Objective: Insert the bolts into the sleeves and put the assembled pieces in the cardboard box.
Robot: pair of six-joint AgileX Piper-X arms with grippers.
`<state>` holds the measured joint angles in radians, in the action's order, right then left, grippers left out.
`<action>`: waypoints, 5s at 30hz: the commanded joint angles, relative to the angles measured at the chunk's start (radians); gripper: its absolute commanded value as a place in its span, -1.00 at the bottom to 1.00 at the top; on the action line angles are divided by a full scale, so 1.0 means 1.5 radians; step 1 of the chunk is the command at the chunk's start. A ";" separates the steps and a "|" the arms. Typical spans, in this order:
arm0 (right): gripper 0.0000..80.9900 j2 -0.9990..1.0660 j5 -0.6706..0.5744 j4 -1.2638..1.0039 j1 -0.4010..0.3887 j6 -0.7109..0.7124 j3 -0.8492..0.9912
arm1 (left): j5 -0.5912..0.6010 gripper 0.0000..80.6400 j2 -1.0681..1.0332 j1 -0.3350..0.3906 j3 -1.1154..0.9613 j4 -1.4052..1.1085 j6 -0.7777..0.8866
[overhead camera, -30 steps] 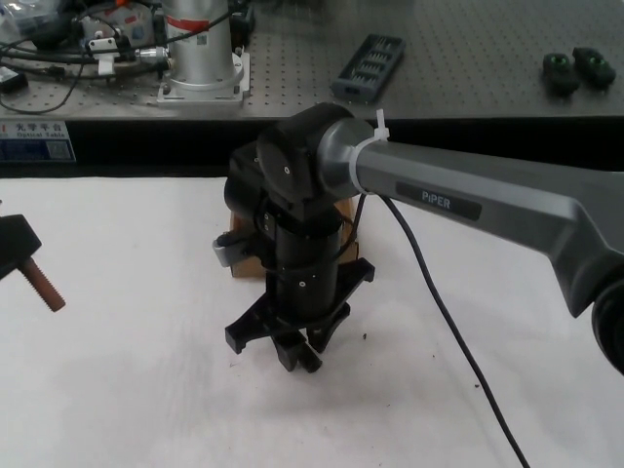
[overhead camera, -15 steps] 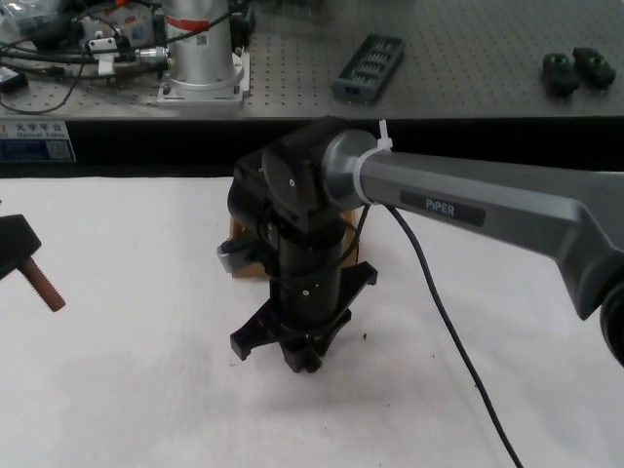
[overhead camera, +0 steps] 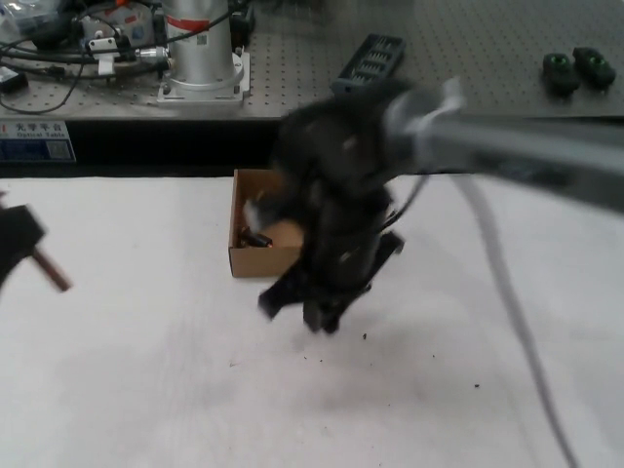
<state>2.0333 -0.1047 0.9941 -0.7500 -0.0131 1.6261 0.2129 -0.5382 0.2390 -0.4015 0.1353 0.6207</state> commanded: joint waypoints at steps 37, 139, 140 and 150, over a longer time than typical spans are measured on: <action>-0.91 -0.275 -0.586 -0.707 0.154 -0.040 -0.524 | 0.257 -0.98 -0.705 0.142 -0.262 -0.401 -0.036; -0.89 -0.275 -0.616 -0.861 0.105 0.019 -0.524 | 0.444 -0.98 -0.611 0.073 -0.296 -0.282 -0.225; -0.89 -0.275 -0.611 -0.861 0.107 0.019 -0.524 | 0.444 -0.98 -0.611 0.073 -0.296 -0.282 -0.222; -0.89 -0.266 -0.610 -0.861 0.114 0.019 -0.524 | 0.414 -0.98 -0.611 0.073 -0.174 -0.580 -0.027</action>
<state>1.6430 -1.0208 -0.2880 -0.5825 0.0164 0.8378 0.8509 -1.4533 0.3459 -0.7082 -0.5705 0.4869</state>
